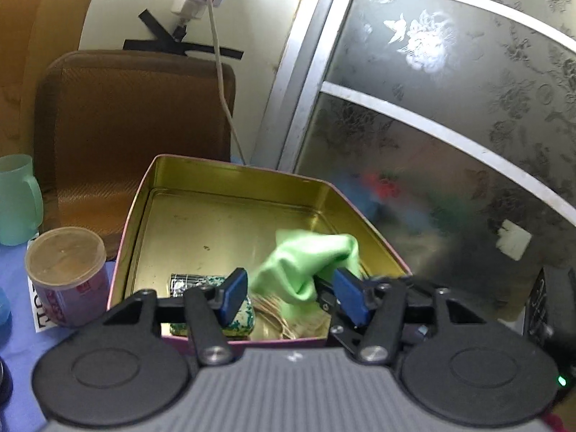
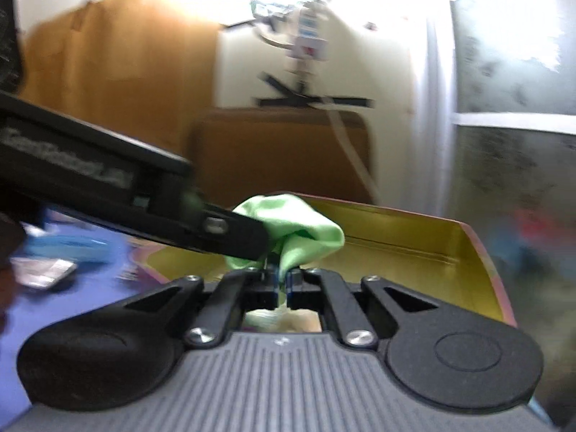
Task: Organize soft objects
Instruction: 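Carry the green cloth into the pink tin and release it, then reach the right gripper to the white wet-wipe pack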
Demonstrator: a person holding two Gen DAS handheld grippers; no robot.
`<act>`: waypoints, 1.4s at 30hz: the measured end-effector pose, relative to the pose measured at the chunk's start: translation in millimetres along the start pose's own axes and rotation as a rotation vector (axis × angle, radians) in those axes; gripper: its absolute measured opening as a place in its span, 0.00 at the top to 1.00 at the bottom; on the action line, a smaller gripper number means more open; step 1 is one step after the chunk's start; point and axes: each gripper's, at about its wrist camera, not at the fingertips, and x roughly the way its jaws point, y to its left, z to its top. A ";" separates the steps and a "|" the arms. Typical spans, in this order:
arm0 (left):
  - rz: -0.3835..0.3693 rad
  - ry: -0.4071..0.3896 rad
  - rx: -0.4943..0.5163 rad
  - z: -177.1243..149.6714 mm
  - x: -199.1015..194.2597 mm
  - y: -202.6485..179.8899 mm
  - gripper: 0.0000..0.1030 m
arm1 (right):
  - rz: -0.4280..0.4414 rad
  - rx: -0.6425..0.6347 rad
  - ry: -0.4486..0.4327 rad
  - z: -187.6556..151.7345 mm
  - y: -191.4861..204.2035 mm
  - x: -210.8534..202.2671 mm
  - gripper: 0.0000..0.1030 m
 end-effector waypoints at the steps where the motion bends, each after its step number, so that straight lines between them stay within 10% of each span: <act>1: 0.003 -0.001 -0.006 -0.6 0.1 1.8 0.43 | -0.038 0.004 0.008 -2.4 -3.9 3.4 0.47; 3: 0.018 -0.008 -0.016 -2.7 -2.6 6.6 0.40 | -0.100 0.021 0.015 -7.5 -14.9 6.0 0.26; 14: 0.122 -0.046 -0.028 -44.9 -68.1 50.7 0.36 | -0.084 0.114 -0.081 -14.5 -15.5 -14.6 0.27; 25: 0.339 -0.043 -0.235 -107.1 -152.7 145.3 0.36 | 0.210 0.061 -0.130 -0.2 67.4 -25.4 0.54; 38: 0.600 -0.230 -0.404 -146.4 -260.6 215.7 0.36 | 0.740 0.077 0.170 29.5 200.1 16.6 0.57; 42: 0.535 -0.307 -0.523 -155.9 -277.7 235.5 0.36 | 0.823 0.123 0.270 39.8 249.1 38.5 0.57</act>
